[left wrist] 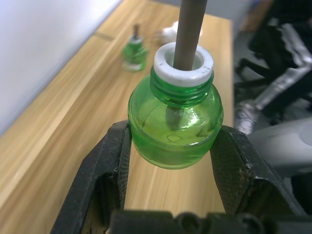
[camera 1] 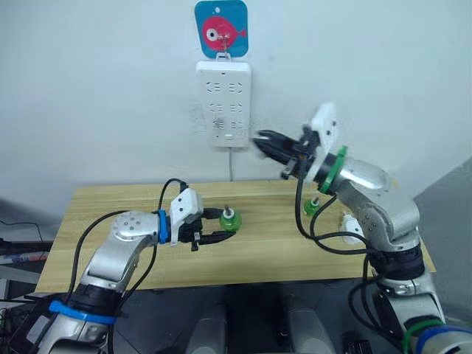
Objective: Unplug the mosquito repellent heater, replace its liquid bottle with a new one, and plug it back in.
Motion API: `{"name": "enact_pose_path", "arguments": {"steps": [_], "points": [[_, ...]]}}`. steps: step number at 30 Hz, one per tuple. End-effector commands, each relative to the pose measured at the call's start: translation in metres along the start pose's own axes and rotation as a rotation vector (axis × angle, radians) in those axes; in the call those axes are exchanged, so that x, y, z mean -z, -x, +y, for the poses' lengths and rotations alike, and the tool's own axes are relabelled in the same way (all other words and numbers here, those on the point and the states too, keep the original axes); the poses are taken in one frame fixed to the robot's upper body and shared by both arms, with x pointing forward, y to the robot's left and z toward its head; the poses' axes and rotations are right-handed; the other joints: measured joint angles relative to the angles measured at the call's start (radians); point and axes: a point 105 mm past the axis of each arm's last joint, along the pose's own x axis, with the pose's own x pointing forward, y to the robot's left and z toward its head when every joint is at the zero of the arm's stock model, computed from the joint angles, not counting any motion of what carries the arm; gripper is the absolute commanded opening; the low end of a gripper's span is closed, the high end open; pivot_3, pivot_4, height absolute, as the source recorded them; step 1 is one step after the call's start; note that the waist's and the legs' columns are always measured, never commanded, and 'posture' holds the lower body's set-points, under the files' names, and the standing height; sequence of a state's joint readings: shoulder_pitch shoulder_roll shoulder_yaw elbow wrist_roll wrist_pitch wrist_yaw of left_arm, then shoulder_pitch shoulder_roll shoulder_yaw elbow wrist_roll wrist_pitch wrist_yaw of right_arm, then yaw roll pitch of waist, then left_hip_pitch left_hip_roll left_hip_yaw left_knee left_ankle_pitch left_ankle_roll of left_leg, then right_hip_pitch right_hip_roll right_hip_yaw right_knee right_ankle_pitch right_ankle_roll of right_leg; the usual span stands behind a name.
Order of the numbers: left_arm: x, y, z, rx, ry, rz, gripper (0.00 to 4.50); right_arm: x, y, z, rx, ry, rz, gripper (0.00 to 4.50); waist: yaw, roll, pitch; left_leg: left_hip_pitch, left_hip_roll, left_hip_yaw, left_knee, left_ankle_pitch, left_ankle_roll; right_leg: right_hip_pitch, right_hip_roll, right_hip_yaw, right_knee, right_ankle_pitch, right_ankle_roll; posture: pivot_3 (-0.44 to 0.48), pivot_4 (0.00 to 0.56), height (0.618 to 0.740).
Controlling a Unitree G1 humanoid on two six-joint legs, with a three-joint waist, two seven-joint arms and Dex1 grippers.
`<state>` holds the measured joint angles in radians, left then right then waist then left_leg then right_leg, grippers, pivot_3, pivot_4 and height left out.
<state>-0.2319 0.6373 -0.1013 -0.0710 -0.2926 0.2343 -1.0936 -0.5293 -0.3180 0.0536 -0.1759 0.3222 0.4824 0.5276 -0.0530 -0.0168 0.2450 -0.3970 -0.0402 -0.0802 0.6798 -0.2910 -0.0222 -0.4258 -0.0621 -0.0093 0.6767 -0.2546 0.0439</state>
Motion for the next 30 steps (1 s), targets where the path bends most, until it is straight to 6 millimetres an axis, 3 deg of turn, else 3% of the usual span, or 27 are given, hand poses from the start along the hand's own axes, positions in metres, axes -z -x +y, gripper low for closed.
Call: {"name": "enact_pose_path", "arguments": {"steps": [1,3,13,21,30], "points": [[-0.018,0.003,-0.001,-0.052,-0.011,-0.067,2.16,0.011,0.002,-0.008,0.129,0.08,-0.101,0.35,-0.004,0.0,0.001,0.0,0.0,0.0,0.0,0.0,0.0,0.0,0.0,0.0,0.0,0.0,0.0,-0.061,0.293,0.74],[-0.019,0.006,-0.003,-0.072,0.009,-0.068,2.16,0.043,0.001,-0.011,0.218,0.048,-0.086,0.35,-0.011,0.0,0.002,0.001,0.002,0.001,-0.001,-0.002,0.003,0.0,0.001,0.001,0.0,0.0,0.0,-0.048,0.31,0.74],[-0.028,0.032,-0.006,-0.124,0.044,-0.023,2.16,0.116,-0.007,-0.01,0.296,0.03,-0.02,0.35,-0.005,0.002,0.078,0.005,0.002,0.003,0.0,-0.002,0.004,0.002,0.001,0.001,0.003,-0.001,-0.001,0.018,0.41,0.74],[-0.031,0.043,-0.012,-0.109,0.061,0.013,2.16,0.134,-0.004,-0.022,0.356,0.068,0.016,0.35,-0.001,0.003,0.107,0.003,0.002,0.003,0.0,-0.002,0.004,0.001,0.001,0.001,0.002,-0.001,-0.001,0.043,0.427,0.74],[-0.033,0.045,-0.009,-0.111,0.055,0.015,2.16,0.154,-0.002,-0.012,0.332,0.061,0.088,0.35,0.003,0.003,0.108,0.004,0.002,0.002,0.0,-0.002,0.004,0.002,0.001,0.002,0.002,-0.001,-0.001,0.047,0.411,0.74]]}}
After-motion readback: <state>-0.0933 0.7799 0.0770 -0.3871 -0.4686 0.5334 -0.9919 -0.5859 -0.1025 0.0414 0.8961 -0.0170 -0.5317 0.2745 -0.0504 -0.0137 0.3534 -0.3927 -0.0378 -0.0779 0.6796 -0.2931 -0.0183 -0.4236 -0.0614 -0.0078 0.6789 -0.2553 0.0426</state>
